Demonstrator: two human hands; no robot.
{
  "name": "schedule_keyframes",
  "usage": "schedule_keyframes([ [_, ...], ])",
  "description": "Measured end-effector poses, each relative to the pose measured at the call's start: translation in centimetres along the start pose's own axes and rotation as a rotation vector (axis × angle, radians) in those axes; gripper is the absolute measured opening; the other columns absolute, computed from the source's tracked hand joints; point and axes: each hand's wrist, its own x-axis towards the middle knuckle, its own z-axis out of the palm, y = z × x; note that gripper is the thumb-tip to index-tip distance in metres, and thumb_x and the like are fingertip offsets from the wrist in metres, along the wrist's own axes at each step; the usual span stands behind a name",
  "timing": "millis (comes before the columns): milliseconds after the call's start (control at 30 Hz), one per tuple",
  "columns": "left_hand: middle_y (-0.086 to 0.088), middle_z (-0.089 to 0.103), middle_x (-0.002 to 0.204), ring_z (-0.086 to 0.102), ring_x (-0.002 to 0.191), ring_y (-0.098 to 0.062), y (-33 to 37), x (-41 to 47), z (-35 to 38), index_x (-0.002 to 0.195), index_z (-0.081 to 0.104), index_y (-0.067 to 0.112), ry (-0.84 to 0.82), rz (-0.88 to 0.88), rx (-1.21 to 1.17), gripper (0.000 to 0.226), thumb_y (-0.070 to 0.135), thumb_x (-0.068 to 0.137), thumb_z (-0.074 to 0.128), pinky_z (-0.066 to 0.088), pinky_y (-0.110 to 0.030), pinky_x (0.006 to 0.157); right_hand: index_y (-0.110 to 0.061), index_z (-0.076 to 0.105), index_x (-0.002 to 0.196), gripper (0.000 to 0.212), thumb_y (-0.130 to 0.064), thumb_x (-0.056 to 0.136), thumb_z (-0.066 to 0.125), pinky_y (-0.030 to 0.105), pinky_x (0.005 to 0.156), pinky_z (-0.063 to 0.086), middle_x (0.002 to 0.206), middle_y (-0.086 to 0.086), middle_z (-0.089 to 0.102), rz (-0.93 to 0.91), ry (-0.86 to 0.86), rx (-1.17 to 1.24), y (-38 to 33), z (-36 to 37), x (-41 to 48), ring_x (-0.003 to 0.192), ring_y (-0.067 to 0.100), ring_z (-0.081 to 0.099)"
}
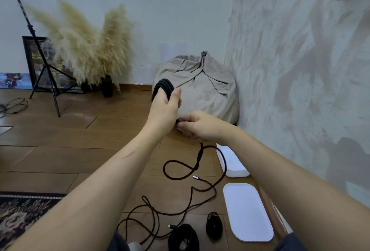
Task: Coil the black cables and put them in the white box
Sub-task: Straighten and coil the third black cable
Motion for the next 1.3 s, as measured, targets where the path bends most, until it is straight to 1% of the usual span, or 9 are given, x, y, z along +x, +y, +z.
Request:
schedule_keyframes([
  [167, -0.005, 0.062, 0.088, 0.06, 0.08, -0.02, -1.9, 0.1, 0.2, 0.099, 0.052, 0.008, -0.086, -0.04, 0.169, 0.035, 0.042, 0.104, 0.049, 0.047, -0.035, 0.069, 0.005, 0.063, 0.116, 0.025, -0.008, 0.101, 0.047, 0.02, 0.048, 0.025, 0.062, -0.003, 0.036, -0.019, -0.053, -0.027, -0.3, -1.8, -0.5, 0.052, 0.009, 0.031],
  [300, 0.004, 0.06, 0.077, 0.059, 0.065, 0.005, -1.6, -0.5, 0.7, 0.099, 0.052, 0.005, -0.159, 0.012, 0.262, 0.032, 0.036, 0.106, 0.048, 0.042, -0.014, 0.056, 0.009, 0.063, 0.108, 0.022, -0.005, 0.1, 0.048, 0.027, 0.052, 0.027, 0.065, 0.009, 0.039, -0.058, -0.056, -0.111, 0.0, -3.4, -1.1, 0.056, 0.016, 0.034],
  [433, -0.004, 0.06, 0.085, 0.057, 0.079, -0.017, -2.2, -0.7, 1.2, 0.097, 0.053, 0.009, -0.287, -0.002, 0.37, 0.036, 0.042, 0.106, 0.045, 0.041, -0.03, 0.063, -0.008, 0.073, 0.097, 0.016, -0.018, 0.098, 0.06, 0.022, 0.059, 0.039, 0.064, -0.005, 0.052, -0.075, 0.03, -0.303, 0.5, -4.8, -1.0, 0.058, 0.006, 0.046],
  [533, -0.011, 0.062, 0.092, 0.059, 0.085, -0.028, -3.2, -1.1, 1.6, 0.097, 0.055, 0.007, -0.368, -0.04, 0.432, 0.04, 0.044, 0.105, 0.043, 0.041, -0.036, 0.066, -0.015, 0.074, 0.091, 0.012, -0.02, 0.096, 0.065, 0.022, 0.059, 0.042, 0.067, -0.002, 0.054, -0.011, -0.005, -0.31, 1.6, -5.2, -0.9, 0.062, 0.009, 0.048],
  [767, -0.001, 0.051, 0.08, 0.048, 0.074, -0.016, -4.5, -2.0, 1.9, 0.086, 0.045, 0.016, -0.4, -0.004, 0.593, 0.034, 0.043, 0.105, 0.044, 0.03, -0.034, 0.058, -0.013, 0.075, 0.102, 0.015, -0.018, 0.097, 0.062, 0.018, 0.057, 0.043, 0.08, 0.005, 0.058, 0.133, -0.128, -0.291, 2.6, -5.0, -0.9, 0.062, 0.008, 0.047],
  [867, -0.003, 0.057, 0.084, 0.054, 0.08, -0.021, -4.5, -2.3, 2.1, 0.086, 0.048, 0.015, -0.439, -0.074, 0.524, 0.04, 0.05, 0.105, 0.041, 0.039, -0.036, 0.066, -0.017, 0.076, 0.103, 0.017, -0.02, 0.099, 0.06, 0.018, 0.058, 0.043, 0.073, -0.005, 0.06, 0.087, -0.064, -0.355, 3.0, -5.1, -0.9, 0.058, 0.002, 0.048],
  [967, -0.003, 0.065, 0.086, 0.062, 0.083, -0.023, -4.0, -2.6, 2.2, 0.089, 0.058, 0.012, -0.551, -0.17, 0.27, 0.057, 0.064, 0.101, 0.038, 0.052, -0.039, 0.082, -0.02, 0.076, 0.103, 0.017, -0.021, 0.099, 0.06, 0.015, 0.062, 0.042, 0.075, -0.01, 0.066, -0.021, 0.058, -0.406, 3.8, -5.5, -0.8, 0.061, -0.003, 0.053],
  [1100, -0.005, 0.061, 0.08, 0.056, 0.072, -0.016, -2.2, -2.7, 1.8, 0.085, 0.057, 0.012, -0.688, -0.123, 0.14, 0.041, 0.049, 0.102, 0.053, 0.044, -0.029, 0.071, -0.026, 0.077, 0.089, 0.01, -0.032, 0.092, 0.07, 0.029, 0.076, 0.047, 0.081, -0.011, 0.073, -0.137, 0.228, -0.329, 4.3, -6.5, -0.7, 0.078, 0.005, 0.063],
  [1300, -0.004, 0.059, 0.069, 0.049, 0.063, -0.016, -1.3, -2.6, 1.2, 0.077, 0.059, 0.009, -0.555, -0.092, 0.183, 0.039, 0.038, 0.102, 0.05, 0.039, -0.033, 0.066, -0.026, 0.077, 0.081, 0.018, -0.044, 0.084, 0.076, 0.036, 0.072, 0.044, 0.074, -0.006, 0.066, -0.164, 0.373, -0.258, 4.6, -6.2, -0.4, 0.07, 0.011, 0.054],
])
